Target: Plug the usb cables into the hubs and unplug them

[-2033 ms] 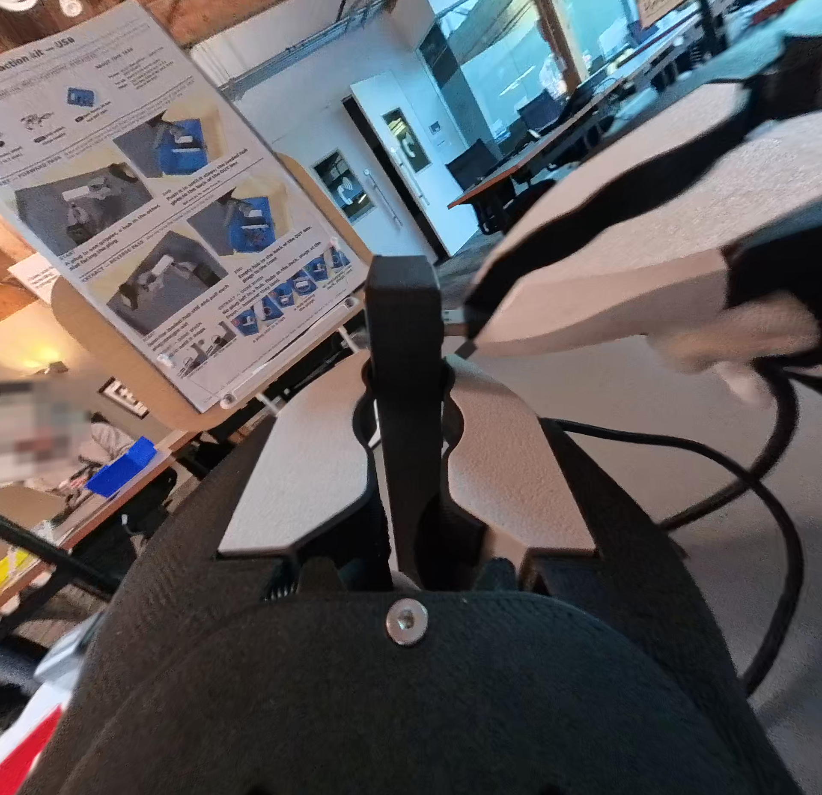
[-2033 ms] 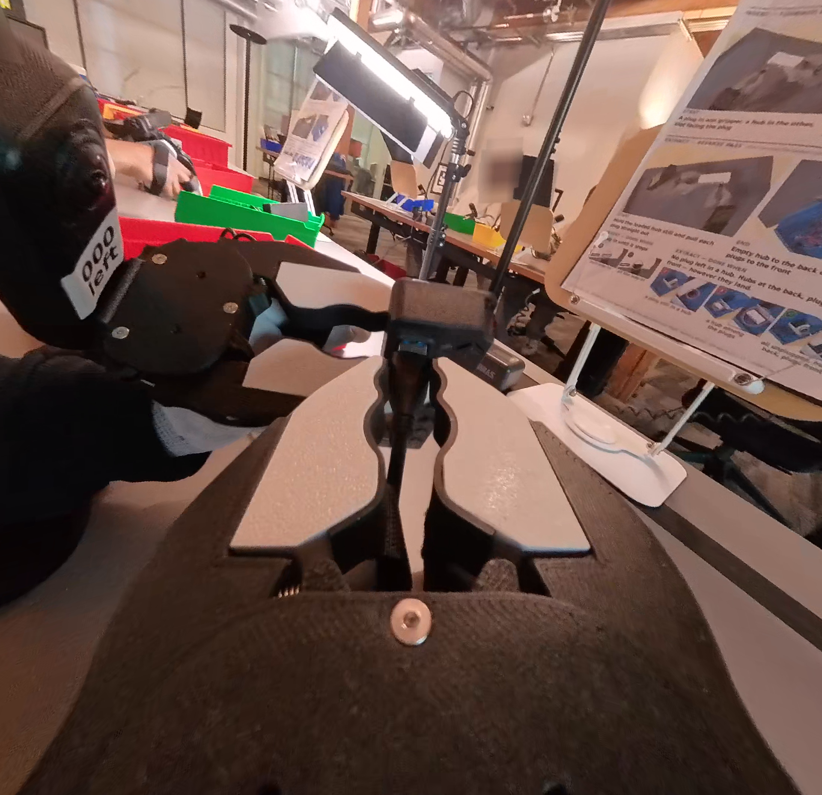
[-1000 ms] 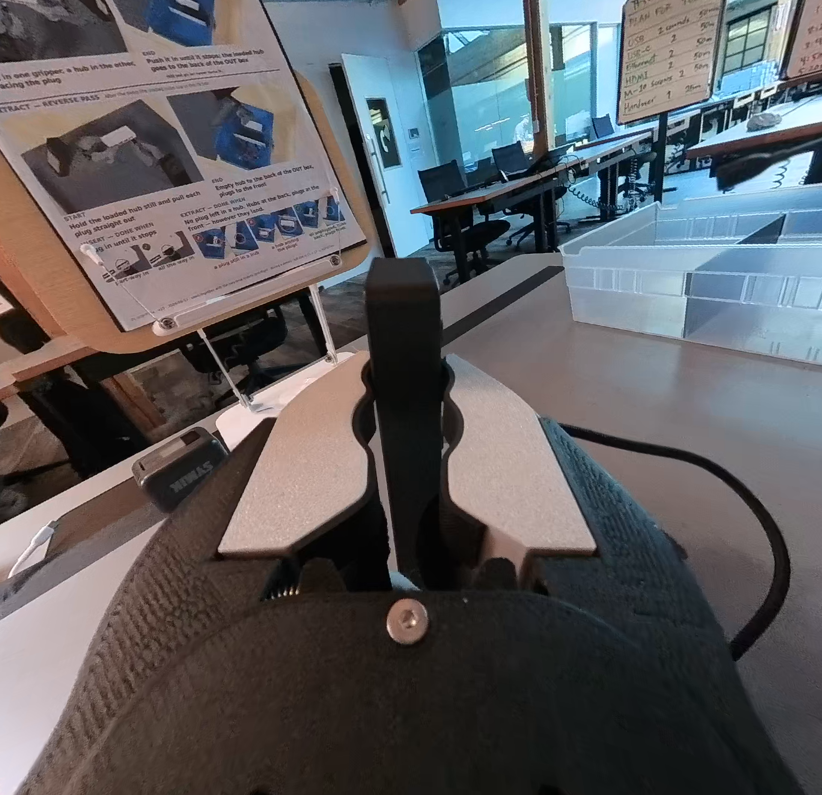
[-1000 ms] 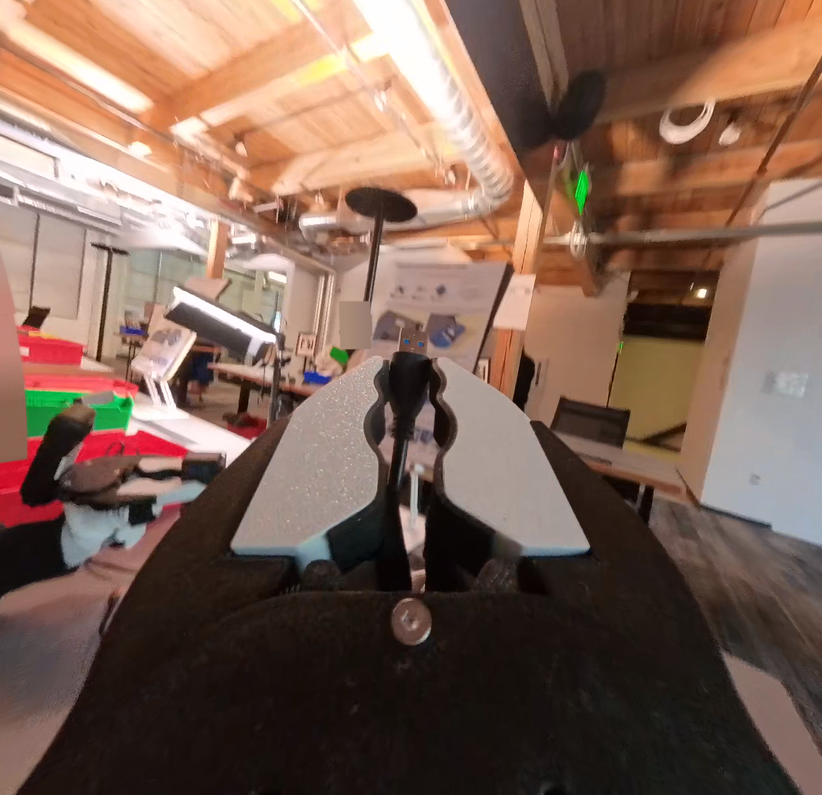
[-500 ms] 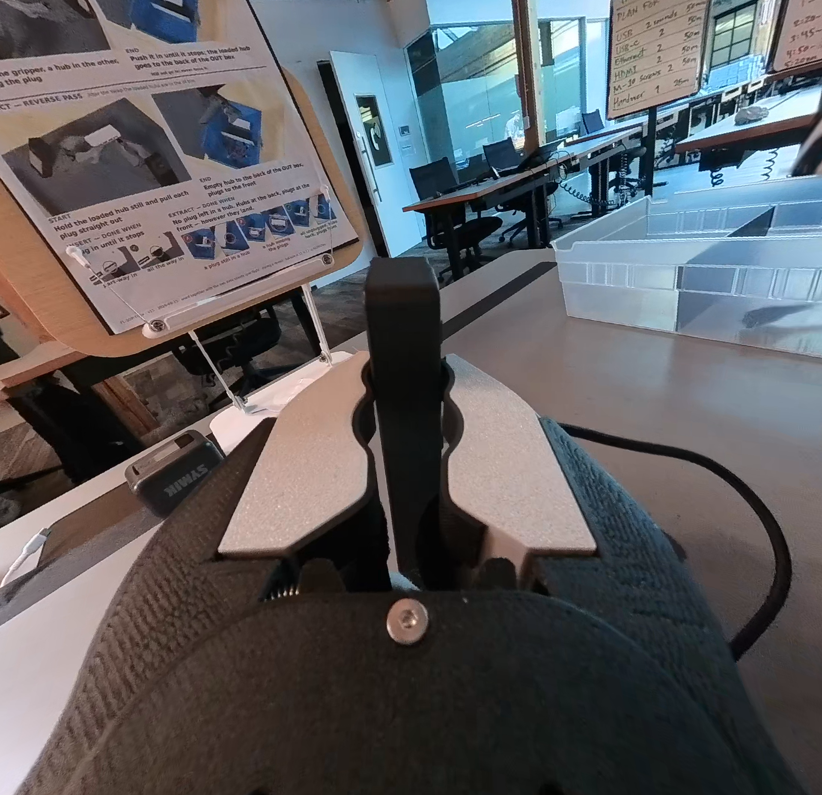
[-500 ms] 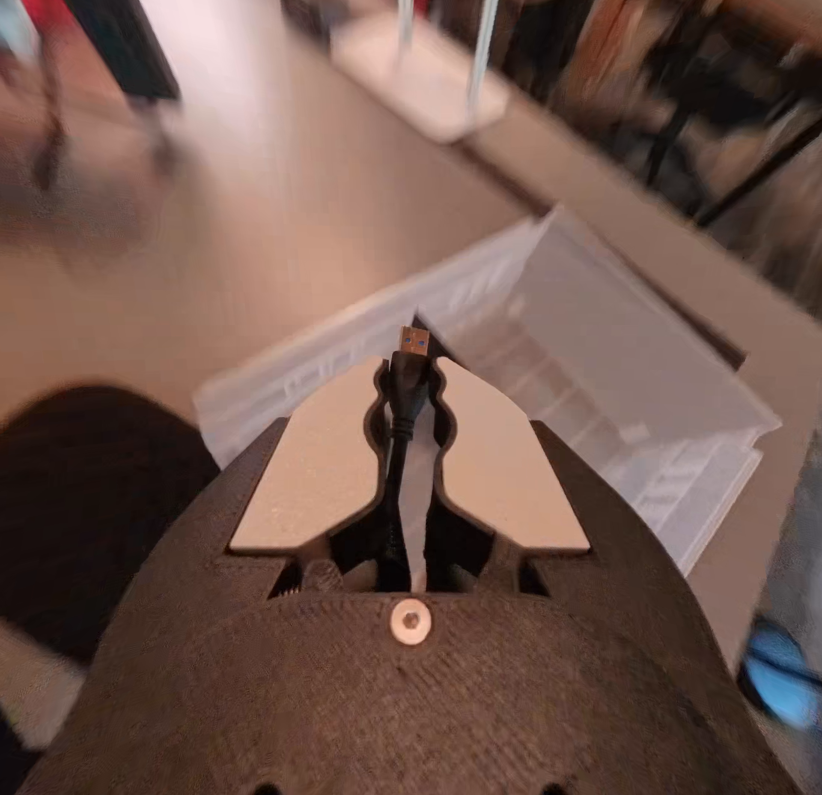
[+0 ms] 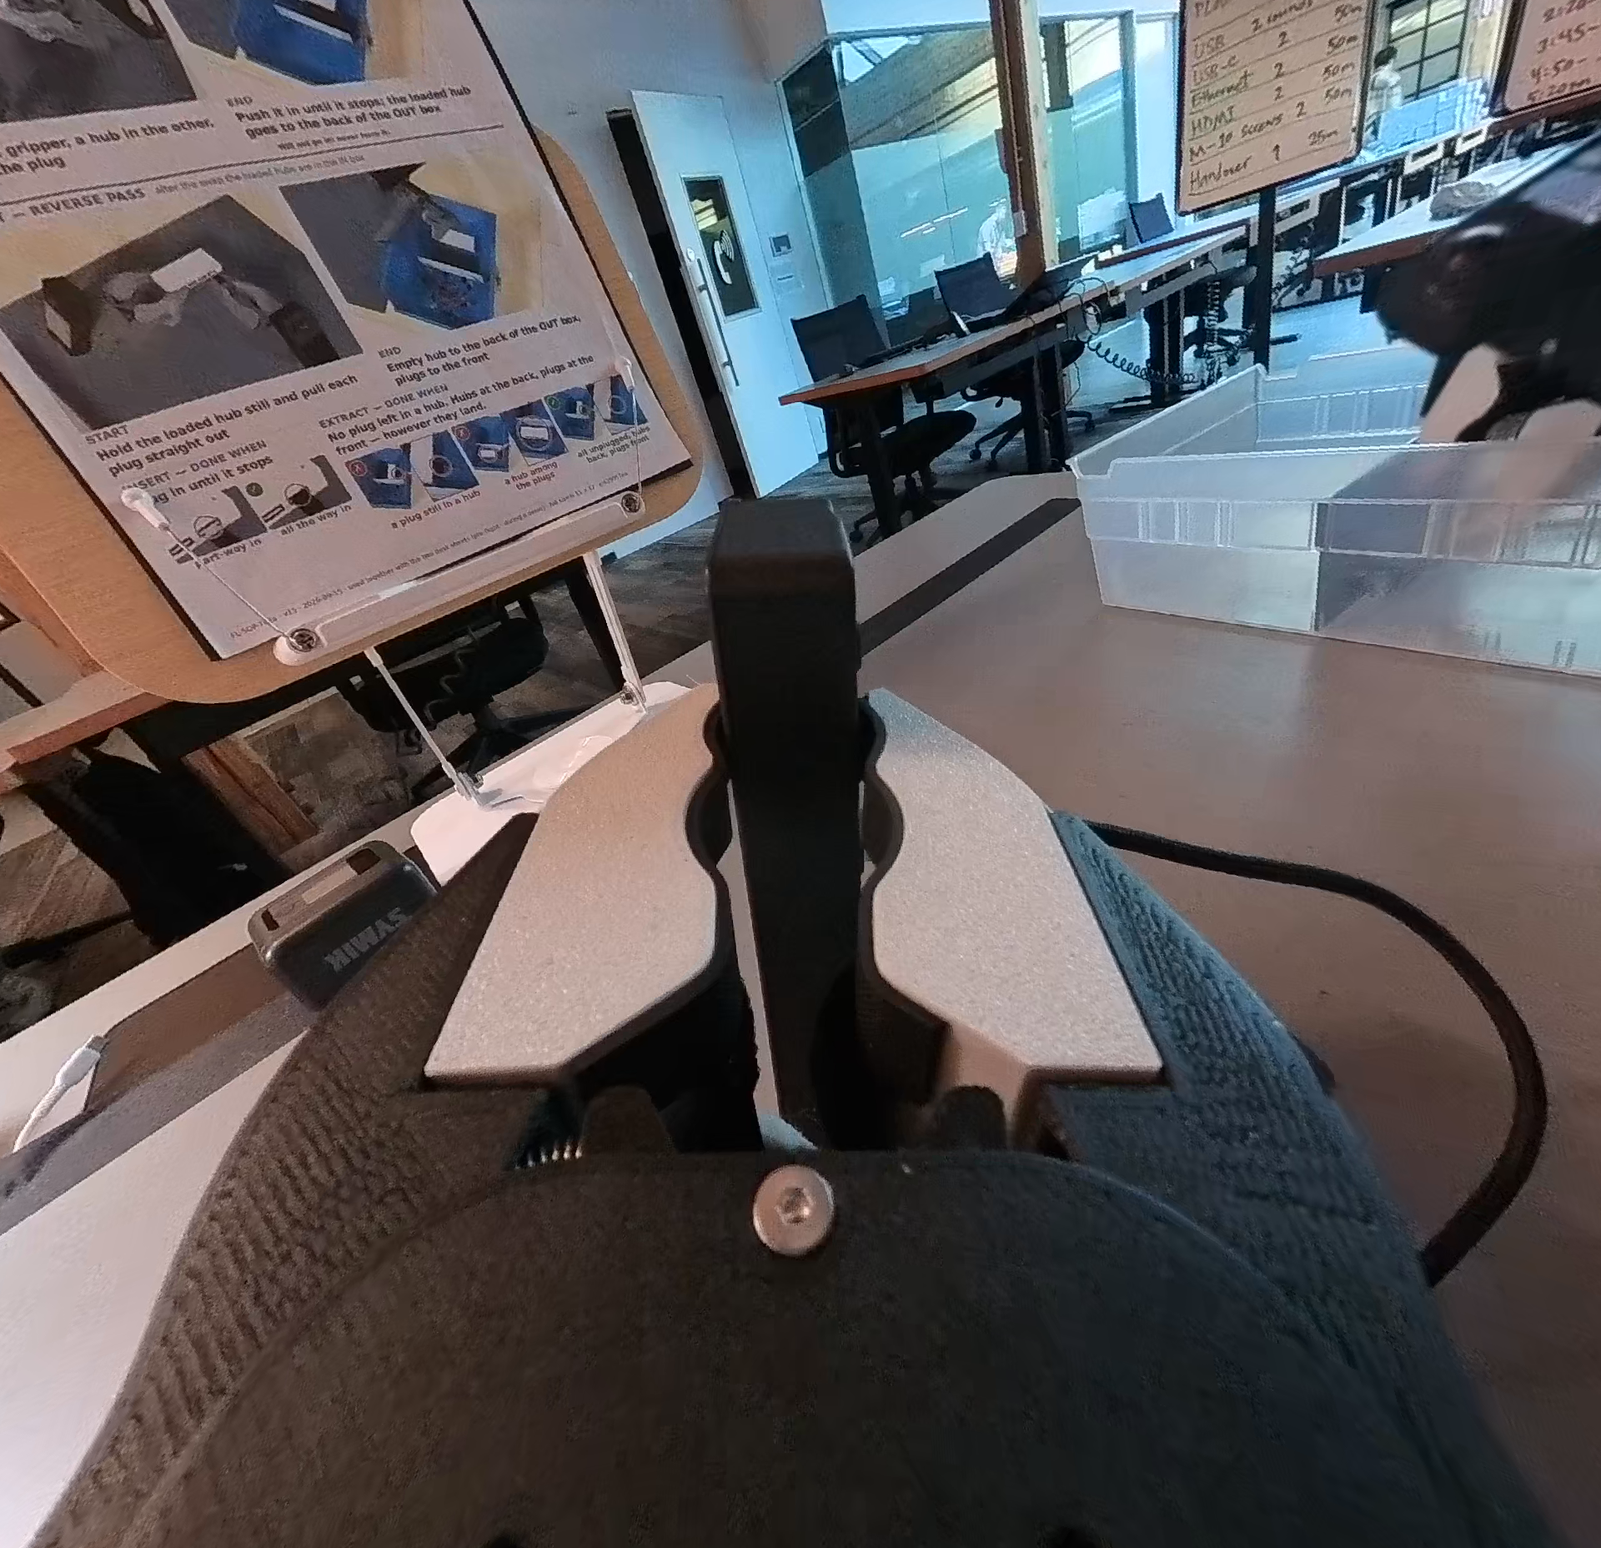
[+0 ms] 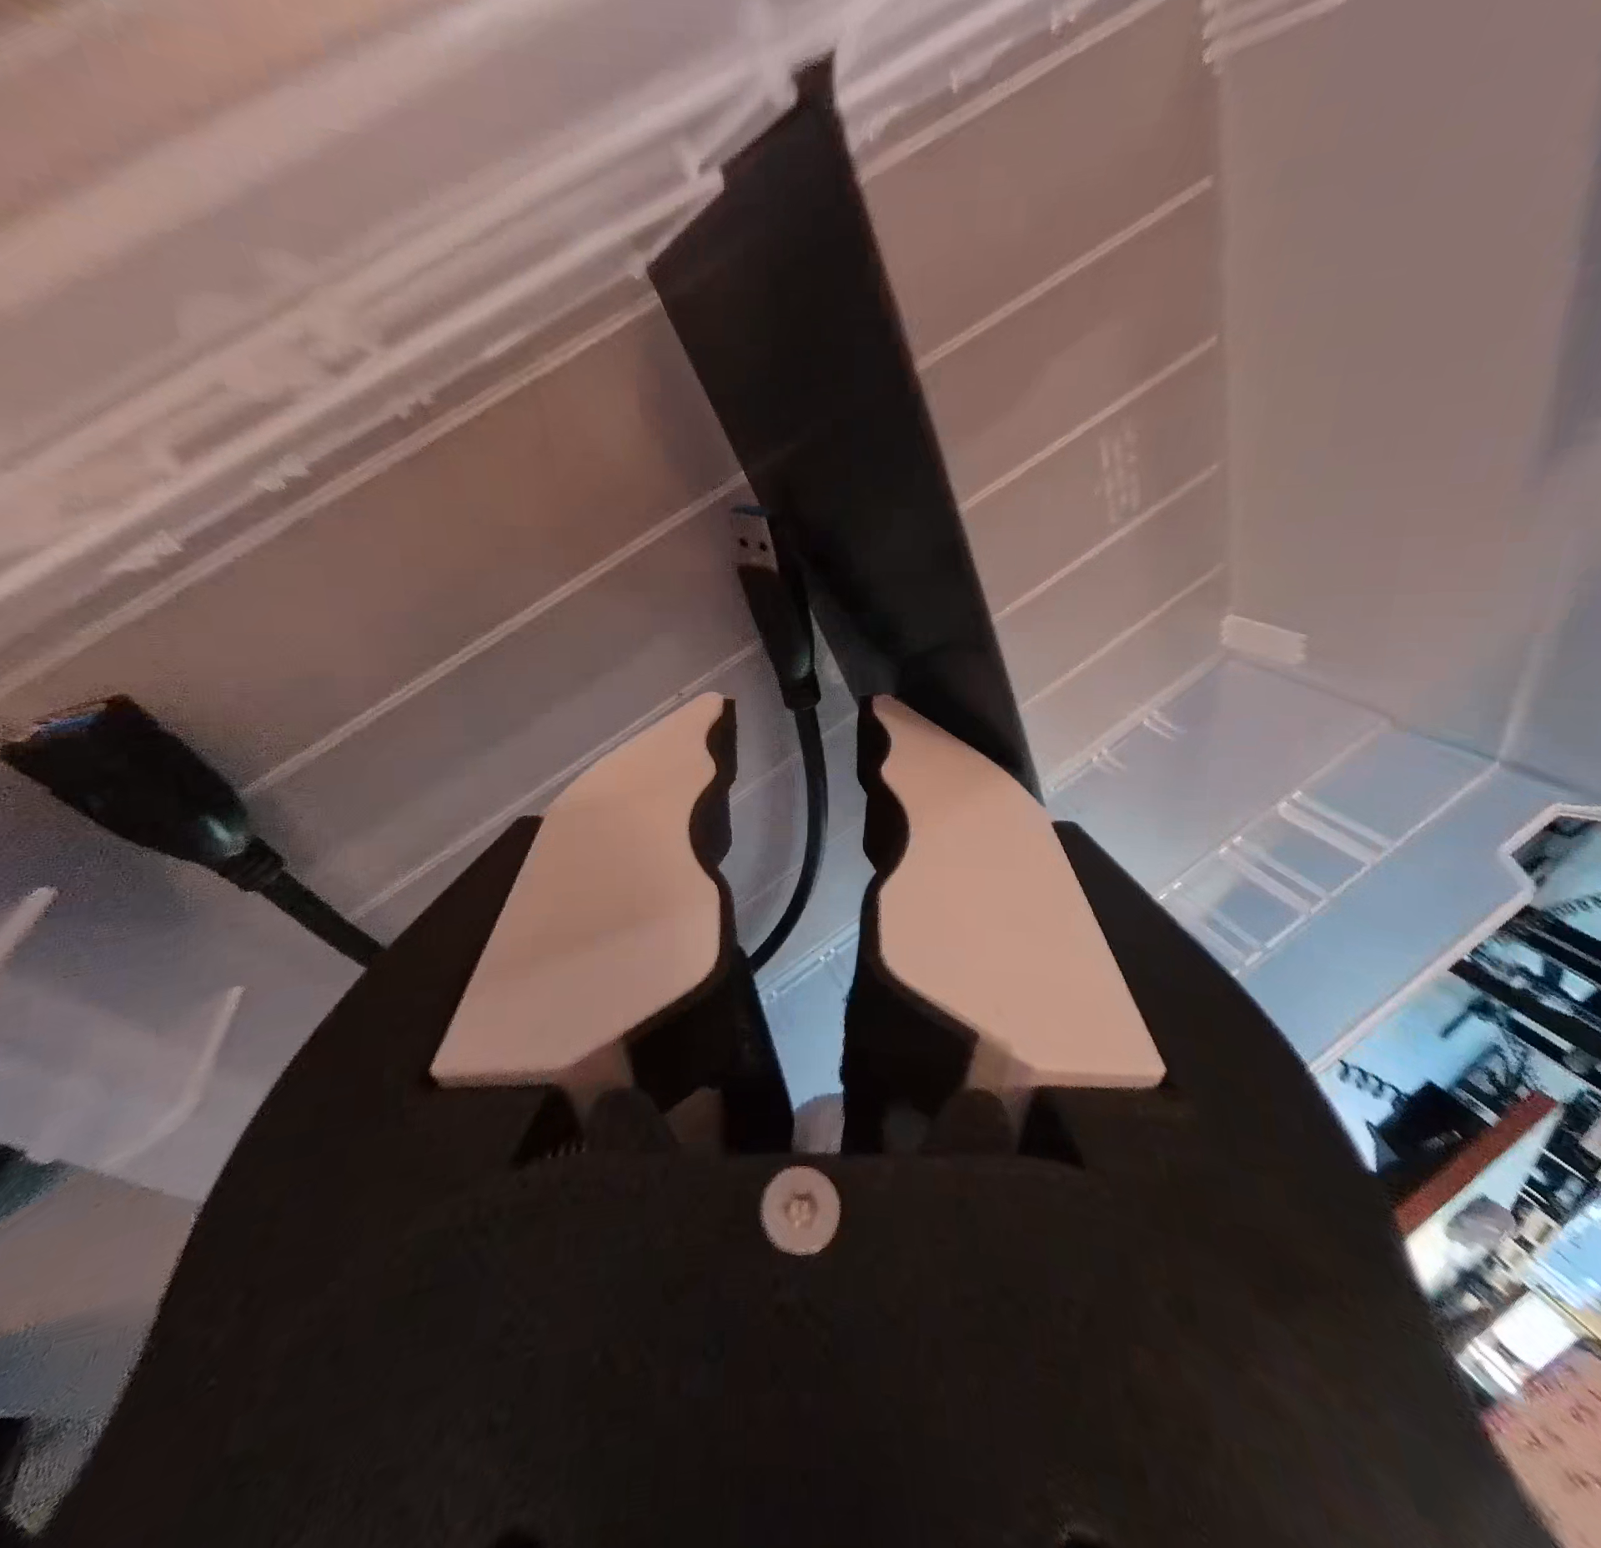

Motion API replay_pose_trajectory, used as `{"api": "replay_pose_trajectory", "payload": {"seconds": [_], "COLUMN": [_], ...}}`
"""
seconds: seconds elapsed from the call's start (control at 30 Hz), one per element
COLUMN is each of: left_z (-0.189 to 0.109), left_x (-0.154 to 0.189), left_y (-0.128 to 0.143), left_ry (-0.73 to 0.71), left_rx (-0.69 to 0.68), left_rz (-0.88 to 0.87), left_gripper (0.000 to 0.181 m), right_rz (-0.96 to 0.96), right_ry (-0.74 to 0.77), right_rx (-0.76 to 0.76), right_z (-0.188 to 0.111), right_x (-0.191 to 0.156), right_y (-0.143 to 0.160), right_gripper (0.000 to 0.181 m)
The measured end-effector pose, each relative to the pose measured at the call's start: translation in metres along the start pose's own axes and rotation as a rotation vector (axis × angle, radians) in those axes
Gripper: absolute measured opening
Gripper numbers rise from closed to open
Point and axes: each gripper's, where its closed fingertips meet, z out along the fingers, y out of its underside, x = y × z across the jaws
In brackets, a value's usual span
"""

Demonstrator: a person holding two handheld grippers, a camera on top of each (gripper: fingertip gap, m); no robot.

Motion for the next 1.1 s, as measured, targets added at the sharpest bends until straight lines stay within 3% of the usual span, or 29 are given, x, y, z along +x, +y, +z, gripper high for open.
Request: {"api": "replay_pose_trajectory", "payload": {"seconds": [0.13,0.23,0.3,0.4,0.47,0.5,0.57,0.6,0.73,0.9,1.0,1.1], "left_z": [0.001,0.001,0.0,-0.001,-0.001,-0.002,-0.002,-0.002,-0.001,0.0,0.0,0.0], "left_x": [0.001,0.001,-0.001,-0.005,-0.007,-0.007,-0.007,-0.007,-0.008,-0.007,-0.001,0.002], "left_y": [0.0,0.0,0.0,0.0,0.0,0.0,0.0,0.0,0.0,-0.001,-0.002,-0.002], "left_ry": [0.003,0.003,0.0,-0.01,-0.014,-0.015,-0.016,-0.018,-0.024,-0.03,-0.012,-0.005], "left_rx": [-0.002,-0.002,0.002,0.006,0.008,0.008,0.007,0.005,0.0,-0.009,-0.005,-0.006], "left_rz": [0.004,0.002,-0.014,-0.036,-0.048,-0.05,-0.053,-0.054,-0.067,-0.075,-0.073,-0.04], "left_gripper": [0.026,0.026,0.025,0.025,0.025,0.025,0.025,0.025,0.025,0.025,0.025,0.025], "right_rz": [0.065,0.127,0.182,0.245,0.26,0.272,0.257,0.234,0.152,0.168,0.16,0.156], "right_ry": [0.014,0.112,0.178,0.152,-0.075,-0.221,-0.412,-0.43,-0.304,-0.098,-0.109,-0.097], "right_rx": [0.134,0.335,0.615,1.204,1.492,1.543,1.522,1.473,1.238,1.22,1.15,1.18], "right_z": [-0.025,-0.067,-0.114,-0.206,-0.251,-0.259,-0.252,-0.239,-0.177,-0.168,-0.153,-0.151], "right_x": [0.005,0.015,0.017,-0.004,-0.042,-0.061,-0.099,-0.114,-0.156,-0.161,-0.168,-0.168], "right_y": [-0.013,-0.039,-0.076,-0.145,-0.184,-0.204,-0.245,-0.266,-0.325,-0.347,-0.353,-0.355], "right_gripper": [0.027,0.026,0.026,0.028,0.024,0.024,0.027,0.029,0.038,0.027,0.022,0.016]}}
